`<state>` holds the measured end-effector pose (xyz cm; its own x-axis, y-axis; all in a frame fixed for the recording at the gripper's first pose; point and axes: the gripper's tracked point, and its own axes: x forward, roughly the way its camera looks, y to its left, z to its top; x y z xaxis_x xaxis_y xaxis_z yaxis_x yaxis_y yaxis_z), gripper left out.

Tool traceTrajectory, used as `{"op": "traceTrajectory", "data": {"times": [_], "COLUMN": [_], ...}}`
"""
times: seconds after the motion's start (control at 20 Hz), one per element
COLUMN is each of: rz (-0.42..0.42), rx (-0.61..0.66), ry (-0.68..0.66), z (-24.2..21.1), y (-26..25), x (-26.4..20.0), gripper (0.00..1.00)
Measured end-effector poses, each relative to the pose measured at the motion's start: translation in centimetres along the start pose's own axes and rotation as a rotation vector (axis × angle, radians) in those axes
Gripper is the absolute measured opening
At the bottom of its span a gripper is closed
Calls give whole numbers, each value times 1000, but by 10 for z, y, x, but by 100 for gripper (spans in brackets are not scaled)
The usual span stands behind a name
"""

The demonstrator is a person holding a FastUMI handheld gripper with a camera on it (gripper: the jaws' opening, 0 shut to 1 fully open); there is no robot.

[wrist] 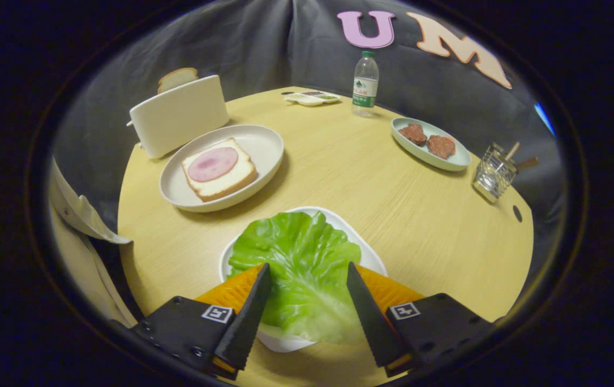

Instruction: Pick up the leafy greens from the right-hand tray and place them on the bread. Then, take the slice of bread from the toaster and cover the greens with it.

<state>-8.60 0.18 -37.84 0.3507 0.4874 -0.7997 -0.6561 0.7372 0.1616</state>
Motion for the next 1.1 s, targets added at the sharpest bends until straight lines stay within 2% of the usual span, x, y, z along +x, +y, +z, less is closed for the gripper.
{"op": "traceTrajectory", "data": {"times": [0.2,0.45,0.5,0.65,0.85,1.1], "rz": [-11,-56,-51,-65,-79,-109], "rx": [-1,-34,-28,-42,-56,-51], "ry": [14,-1,7,3,0,-27], "z": [-2,-1,-2,0,3,23], "y": [4,4,7,8,13,22], "x": [-1,-2,-2,-6,-5,-20], "gripper": [69,32,32,11,3,4]}}
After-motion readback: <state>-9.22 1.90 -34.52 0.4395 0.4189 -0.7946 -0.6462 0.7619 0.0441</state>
